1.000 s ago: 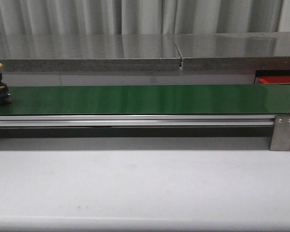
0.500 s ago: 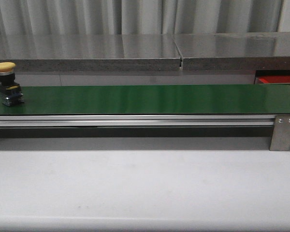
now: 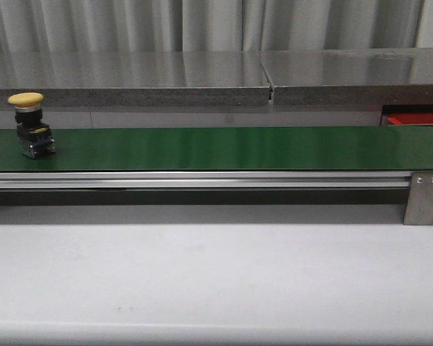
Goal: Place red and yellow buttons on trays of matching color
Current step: 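Grasp a red button from the cluster with the left gripper, then set the red button on the belt and raise the left gripper, then lower the right gripper onto the yellow button on the belt and grasp, then carry the yellow button to the yellow tray and release it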
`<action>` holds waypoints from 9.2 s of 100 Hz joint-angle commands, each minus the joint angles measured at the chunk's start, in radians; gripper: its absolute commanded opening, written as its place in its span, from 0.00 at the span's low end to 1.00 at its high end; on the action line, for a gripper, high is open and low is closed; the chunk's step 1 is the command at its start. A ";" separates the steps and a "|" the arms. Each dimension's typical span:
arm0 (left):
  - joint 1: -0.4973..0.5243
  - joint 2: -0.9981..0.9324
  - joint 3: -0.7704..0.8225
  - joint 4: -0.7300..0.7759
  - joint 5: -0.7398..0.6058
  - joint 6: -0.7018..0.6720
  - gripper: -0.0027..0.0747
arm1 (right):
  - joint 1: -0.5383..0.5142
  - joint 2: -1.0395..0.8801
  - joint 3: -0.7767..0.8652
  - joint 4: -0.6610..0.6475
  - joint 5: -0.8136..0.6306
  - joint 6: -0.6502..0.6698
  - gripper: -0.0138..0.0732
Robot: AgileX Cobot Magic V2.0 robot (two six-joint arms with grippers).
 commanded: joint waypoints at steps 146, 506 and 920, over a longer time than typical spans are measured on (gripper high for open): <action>-0.154 -0.175 -0.118 -0.010 0.144 0.106 0.32 | 0.003 -0.018 -0.021 -0.010 -0.073 0.000 0.02; -0.654 -1.717 0.929 -0.031 -0.342 0.399 0.01 | 0.002 0.152 -0.266 -0.020 -0.023 0.001 0.02; -0.654 -1.717 0.929 -0.031 -0.342 0.399 0.01 | -0.258 1.657 -1.392 0.109 0.683 -0.132 0.24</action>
